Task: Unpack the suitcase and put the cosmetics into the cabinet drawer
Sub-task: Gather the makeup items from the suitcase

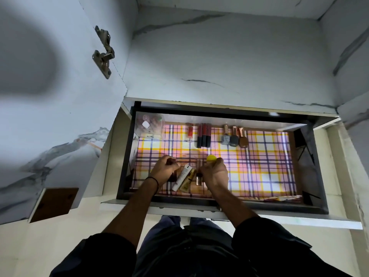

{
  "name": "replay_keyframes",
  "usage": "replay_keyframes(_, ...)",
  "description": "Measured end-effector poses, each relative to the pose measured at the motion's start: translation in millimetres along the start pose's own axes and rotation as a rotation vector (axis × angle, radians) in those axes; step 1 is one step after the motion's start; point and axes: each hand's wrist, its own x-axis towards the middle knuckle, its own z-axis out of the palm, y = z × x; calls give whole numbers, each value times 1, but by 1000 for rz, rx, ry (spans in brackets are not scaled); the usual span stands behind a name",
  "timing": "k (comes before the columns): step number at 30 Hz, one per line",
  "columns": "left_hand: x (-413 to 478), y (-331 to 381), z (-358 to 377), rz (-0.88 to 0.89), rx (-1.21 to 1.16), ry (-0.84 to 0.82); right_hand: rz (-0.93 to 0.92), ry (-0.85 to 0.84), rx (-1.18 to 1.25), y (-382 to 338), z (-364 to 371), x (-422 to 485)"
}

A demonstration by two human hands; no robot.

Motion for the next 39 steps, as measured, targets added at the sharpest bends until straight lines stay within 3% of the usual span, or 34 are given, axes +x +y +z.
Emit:
replay_keyframes(5,1,-3,-15,5,97,139,-58,23,162,-20,-2,-3)
replay_keyframes(10,-1,-8,-41,22,245,-5,131,-167,344,-42,19,-4)
replay_keyframes(14,-8,-14,-49,22,306,-88,99,-214,357,-48,35,-2)
replay_keyframes(18,-10,-17,-45,-9,385,-35,63,-197,374,-55,43,-2)
replay_keyframes(21,-9,-15,-47,-49,274,24,14,-160,333,-56,50,3)
replay_keyframes(24,-15,-6,-57,-49,-77,114,-29,-185,293,-63,58,3)
replay_keyframes(27,-23,-1,-70,34,-242,-34,-77,-266,243,-73,68,-2)
replay_keyframes(29,-22,-5,-78,130,-126,-88,-150,-333,185,-80,73,-8)
replay_keyframes(32,-14,-15,-83,154,215,30,-271,-279,-37,-79,72,-9)
replay_keyframes(35,-18,-19,-74,78,562,130,-235,-253,-321,-71,69,-7)
replay_keyframes(39,-22,-22,-62,20,719,177,-211,-418,-629,-57,73,-19)
